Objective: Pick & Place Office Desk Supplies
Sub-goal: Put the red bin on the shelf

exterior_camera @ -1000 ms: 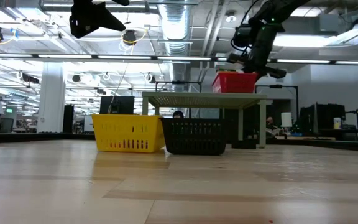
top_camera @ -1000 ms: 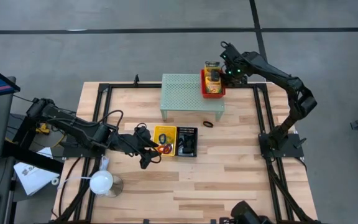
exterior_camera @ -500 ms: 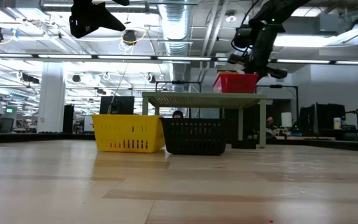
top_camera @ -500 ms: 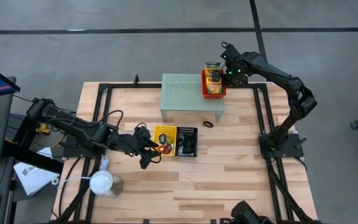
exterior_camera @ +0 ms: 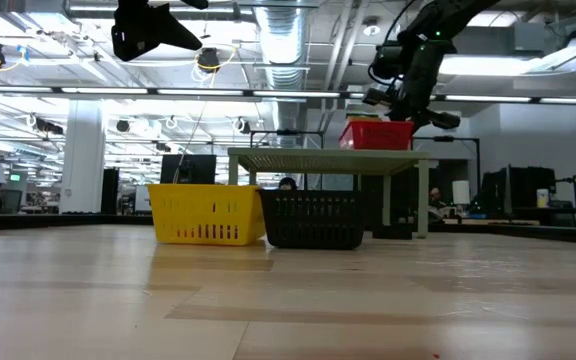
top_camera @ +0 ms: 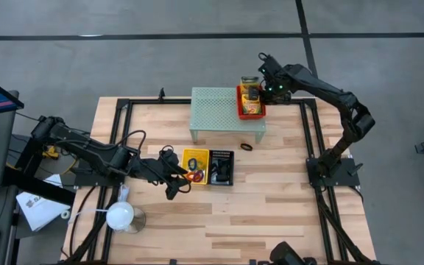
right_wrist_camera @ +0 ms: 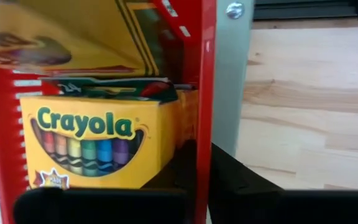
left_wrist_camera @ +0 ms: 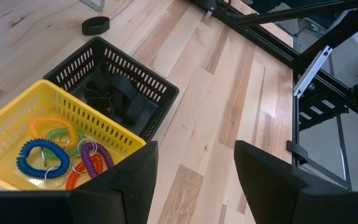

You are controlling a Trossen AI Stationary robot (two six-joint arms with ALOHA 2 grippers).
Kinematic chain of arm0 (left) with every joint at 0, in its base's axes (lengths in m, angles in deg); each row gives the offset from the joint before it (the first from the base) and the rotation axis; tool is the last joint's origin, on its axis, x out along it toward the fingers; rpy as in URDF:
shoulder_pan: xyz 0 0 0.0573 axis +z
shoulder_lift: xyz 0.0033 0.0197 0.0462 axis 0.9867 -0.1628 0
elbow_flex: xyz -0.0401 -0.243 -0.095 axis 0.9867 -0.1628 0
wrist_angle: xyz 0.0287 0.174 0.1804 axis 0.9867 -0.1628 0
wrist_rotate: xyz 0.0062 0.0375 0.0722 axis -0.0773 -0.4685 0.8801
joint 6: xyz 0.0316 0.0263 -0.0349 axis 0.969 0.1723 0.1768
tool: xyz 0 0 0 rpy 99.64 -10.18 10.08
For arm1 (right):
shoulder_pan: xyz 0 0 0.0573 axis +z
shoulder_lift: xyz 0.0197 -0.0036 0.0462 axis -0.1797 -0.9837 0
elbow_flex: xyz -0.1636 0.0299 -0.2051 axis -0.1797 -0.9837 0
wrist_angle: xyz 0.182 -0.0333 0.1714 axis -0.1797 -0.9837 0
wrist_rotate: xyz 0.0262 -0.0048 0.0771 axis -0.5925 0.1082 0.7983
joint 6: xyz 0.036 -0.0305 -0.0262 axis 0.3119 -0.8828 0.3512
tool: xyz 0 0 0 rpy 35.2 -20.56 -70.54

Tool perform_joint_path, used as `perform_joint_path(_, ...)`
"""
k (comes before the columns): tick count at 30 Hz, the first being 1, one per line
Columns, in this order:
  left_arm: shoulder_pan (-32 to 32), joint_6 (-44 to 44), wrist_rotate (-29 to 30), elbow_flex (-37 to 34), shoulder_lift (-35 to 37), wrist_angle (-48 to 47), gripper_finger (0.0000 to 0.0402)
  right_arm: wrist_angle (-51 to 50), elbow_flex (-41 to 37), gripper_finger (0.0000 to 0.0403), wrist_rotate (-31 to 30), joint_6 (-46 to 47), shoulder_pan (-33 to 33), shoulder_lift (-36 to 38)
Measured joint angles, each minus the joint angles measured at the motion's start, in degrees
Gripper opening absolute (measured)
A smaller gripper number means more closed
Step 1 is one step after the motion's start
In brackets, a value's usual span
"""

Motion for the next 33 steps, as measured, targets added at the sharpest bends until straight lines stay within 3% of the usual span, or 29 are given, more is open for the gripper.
perform_joint_path(12, 0.0, -0.2, 0.0, 0.0, 0.0, 0.0, 0.0207, 0.3, 0.0, 0.0071, -1.7, 0.4, 0.4, 0.0)
perform_joint_path(33, 0.0, 0.0, 0.0, 0.0, 0.0, 0.2, 0.0207, -3.3, 0.0, 0.0061, -4.4, 0.2, -0.2, 3.4)
